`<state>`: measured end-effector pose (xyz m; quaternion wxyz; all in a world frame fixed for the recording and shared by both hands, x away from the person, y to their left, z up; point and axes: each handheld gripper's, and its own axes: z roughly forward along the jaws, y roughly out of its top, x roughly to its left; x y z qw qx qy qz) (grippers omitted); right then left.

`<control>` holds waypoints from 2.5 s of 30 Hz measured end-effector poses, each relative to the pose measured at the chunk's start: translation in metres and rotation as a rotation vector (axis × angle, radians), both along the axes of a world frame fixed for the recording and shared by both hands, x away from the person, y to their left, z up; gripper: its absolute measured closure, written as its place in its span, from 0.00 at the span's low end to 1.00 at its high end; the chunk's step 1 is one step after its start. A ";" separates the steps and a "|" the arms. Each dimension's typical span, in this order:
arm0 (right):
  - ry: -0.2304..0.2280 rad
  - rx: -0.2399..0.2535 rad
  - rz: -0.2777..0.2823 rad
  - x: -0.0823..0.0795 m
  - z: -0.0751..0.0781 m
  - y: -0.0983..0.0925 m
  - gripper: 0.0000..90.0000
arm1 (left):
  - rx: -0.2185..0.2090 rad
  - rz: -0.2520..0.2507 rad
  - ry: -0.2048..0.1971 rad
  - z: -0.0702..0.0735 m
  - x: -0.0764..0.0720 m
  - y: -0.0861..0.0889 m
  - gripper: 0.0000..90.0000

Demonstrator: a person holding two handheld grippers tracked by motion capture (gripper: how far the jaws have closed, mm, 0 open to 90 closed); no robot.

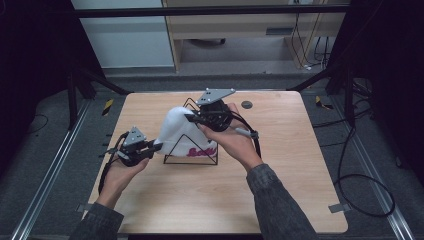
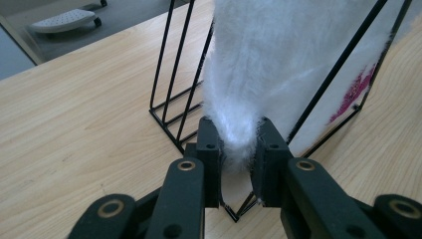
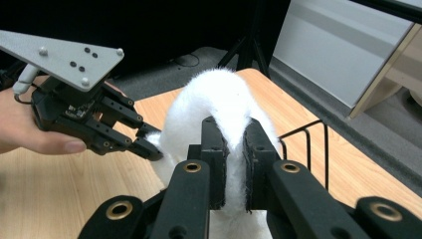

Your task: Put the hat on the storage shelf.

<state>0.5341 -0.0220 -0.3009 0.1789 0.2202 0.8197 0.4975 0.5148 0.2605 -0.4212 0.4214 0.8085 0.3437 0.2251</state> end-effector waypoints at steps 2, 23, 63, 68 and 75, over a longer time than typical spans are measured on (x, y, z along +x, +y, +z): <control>0.005 -0.006 0.003 0.000 -0.002 0.002 0.92 | 0.000 0.004 0.008 -0.004 0.001 0.001 0.85; 0.044 -0.079 -0.025 0.001 -0.019 0.012 0.76 | 0.008 0.037 0.051 -0.028 0.001 0.011 0.75; 0.030 -0.062 -0.146 -0.039 0.006 -0.019 0.19 | 0.100 0.177 0.191 -0.068 -0.004 0.044 0.06; 0.026 -0.076 -0.160 -0.049 0.001 -0.034 0.13 | 0.105 0.182 0.200 -0.074 -0.004 0.044 0.06; 0.037 -0.071 -0.196 -0.055 -0.009 -0.060 0.08 | 0.102 0.177 0.221 -0.082 -0.002 0.045 0.03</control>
